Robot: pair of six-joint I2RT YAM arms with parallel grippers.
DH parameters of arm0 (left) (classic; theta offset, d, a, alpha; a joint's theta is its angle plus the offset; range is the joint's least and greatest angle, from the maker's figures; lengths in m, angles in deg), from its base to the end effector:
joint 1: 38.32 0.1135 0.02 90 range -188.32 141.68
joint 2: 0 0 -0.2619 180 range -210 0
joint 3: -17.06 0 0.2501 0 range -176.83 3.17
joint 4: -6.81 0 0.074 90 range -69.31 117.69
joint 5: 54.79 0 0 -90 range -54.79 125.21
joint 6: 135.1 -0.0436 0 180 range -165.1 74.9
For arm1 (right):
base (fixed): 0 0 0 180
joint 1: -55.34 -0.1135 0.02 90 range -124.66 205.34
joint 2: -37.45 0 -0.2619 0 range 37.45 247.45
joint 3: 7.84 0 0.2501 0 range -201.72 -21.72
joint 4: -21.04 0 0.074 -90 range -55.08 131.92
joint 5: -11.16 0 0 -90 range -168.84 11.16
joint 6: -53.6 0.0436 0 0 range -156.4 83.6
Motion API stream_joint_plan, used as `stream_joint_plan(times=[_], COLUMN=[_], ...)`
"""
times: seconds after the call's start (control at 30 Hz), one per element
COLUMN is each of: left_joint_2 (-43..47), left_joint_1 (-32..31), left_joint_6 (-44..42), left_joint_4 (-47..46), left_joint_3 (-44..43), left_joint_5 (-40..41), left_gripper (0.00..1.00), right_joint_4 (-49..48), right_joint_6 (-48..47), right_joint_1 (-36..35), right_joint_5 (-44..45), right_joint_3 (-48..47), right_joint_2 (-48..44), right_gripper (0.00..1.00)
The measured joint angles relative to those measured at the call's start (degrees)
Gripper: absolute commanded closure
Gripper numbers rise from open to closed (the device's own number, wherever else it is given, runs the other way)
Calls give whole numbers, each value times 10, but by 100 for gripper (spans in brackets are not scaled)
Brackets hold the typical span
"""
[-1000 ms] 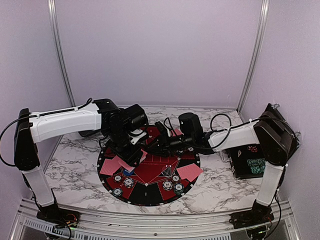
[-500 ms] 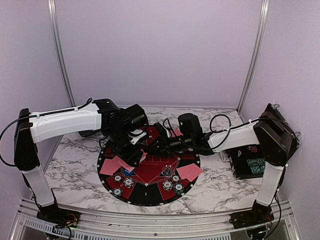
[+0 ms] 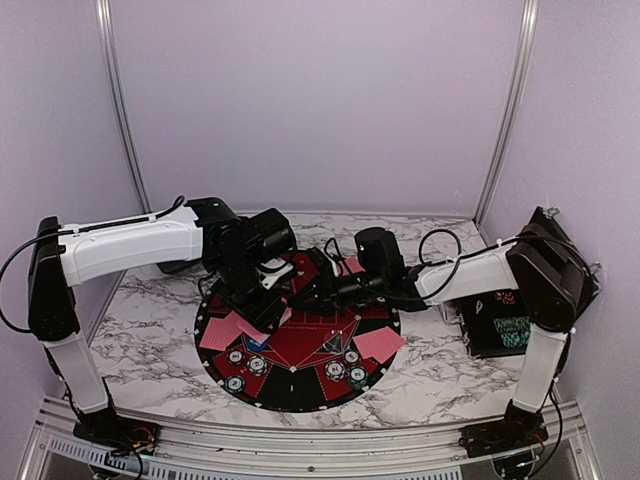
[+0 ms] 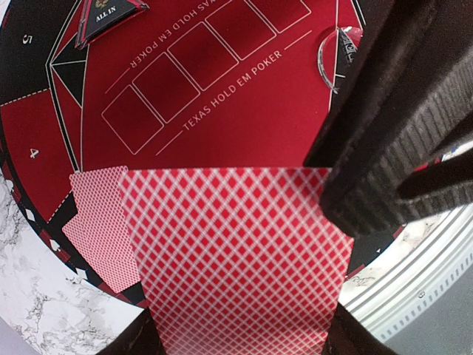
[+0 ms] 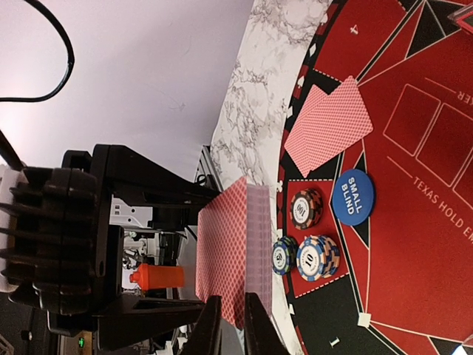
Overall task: Distribute texas hold em gaming equipment
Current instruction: Pick up the poker card from the face-down deck piles.
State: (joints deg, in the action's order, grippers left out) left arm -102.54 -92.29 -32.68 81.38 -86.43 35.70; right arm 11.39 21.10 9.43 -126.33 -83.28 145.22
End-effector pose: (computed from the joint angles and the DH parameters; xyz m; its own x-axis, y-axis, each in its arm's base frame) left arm 0.2121 -0.2910 0.2605 -0.7248 0.6308 -0.2772 0.6670 0.7432 -0.0526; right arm 0.2599 0.3145 0.1893 -0.9526 -0.1643 -0.2560 -0.2888 0.2237 0.9309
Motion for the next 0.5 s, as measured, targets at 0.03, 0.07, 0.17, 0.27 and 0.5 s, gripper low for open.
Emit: stream_joint_plan(times=[0.03,0.07,0.17,0.27,0.5], left_joint_2=[0,0,0,0,0], left_joint_1=[0,0,0,0,0], left_joint_6=[0,0,0,0,0], left_joint_4=[0,0,0,0,0], left_joint_3=[0,0,0,0,1], left_joint_5=[0,0,0,0,0], left_gripper=[48,48,48,48,48], right_joint_4=[0,0,0,0,0], right_joint_6=[0,0,3,5,11], right_joint_1=[0,0,0,0,2], right_joint_5=[0,0,0,0,0], right_joint_3=[0,0,-1,-1,-3], right_joint_2=[0,1,3,6,8], right_gripper=[93,95,97,100,100])
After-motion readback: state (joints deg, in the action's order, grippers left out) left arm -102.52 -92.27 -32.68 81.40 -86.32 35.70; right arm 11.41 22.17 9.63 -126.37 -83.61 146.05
